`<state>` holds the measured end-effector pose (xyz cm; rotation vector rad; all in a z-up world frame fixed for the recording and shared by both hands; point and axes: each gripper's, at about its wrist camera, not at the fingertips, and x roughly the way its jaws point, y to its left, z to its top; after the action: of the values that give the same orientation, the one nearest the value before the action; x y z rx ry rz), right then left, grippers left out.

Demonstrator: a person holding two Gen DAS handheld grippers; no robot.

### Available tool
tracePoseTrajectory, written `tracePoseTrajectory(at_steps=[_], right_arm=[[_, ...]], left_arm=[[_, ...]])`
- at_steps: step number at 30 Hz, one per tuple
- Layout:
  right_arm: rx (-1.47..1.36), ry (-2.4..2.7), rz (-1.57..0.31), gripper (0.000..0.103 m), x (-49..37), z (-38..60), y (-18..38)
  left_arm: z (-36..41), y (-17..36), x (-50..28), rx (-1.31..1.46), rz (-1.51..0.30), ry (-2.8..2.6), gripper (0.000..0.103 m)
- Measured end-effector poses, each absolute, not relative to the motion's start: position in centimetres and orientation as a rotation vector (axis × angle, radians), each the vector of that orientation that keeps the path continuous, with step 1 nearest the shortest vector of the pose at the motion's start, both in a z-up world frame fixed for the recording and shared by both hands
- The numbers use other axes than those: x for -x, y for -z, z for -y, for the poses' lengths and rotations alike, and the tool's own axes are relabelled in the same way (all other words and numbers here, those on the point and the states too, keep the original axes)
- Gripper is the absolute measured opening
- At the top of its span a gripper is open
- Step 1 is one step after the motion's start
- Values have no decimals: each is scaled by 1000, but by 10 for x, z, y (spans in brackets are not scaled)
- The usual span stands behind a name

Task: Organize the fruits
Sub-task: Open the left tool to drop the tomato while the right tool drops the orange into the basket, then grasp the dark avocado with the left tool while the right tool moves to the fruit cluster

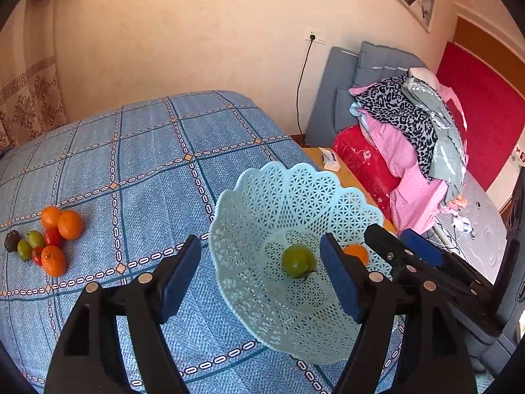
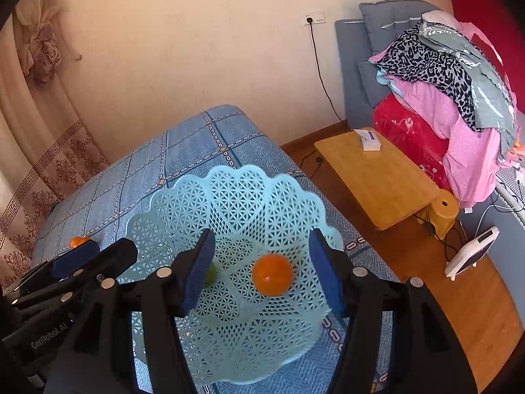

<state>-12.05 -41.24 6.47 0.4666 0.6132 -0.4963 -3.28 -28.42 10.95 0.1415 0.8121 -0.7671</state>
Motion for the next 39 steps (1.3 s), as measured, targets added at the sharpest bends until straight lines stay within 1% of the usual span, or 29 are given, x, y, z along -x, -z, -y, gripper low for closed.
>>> tracePoseTrajectory(at_steps=[5,6,8,14,17,21,27,33,39], right_arm=[[-461,494,-572,66,129,407,-78],[-459,492,-566,66,130,405,-80],[-455,483,-555,66,132,401,-85],[-423,470,-514,66,140,384,-100],[-402,469,-497,67,143,376,-107],[-392,445,-480,72,145,365,-113],[-367,395,-478,72,139,346,-119],[-366,340,-487,72,122,329,-121],[-370,252,-537,72,84,308,-119]], left_arm=[[266,-127,29,-106,-772,740,76],[263,-131,30,-101,-756,732,81],[256,-140,32,-88,-718,720,86],[241,-159,39,-78,-636,679,86],[232,-162,41,-68,-619,659,86],[215,-163,41,-60,-604,607,86],[189,-170,37,-47,-588,563,86],[159,-169,24,-67,-599,492,86],[119,-163,3,-66,-622,413,86]])
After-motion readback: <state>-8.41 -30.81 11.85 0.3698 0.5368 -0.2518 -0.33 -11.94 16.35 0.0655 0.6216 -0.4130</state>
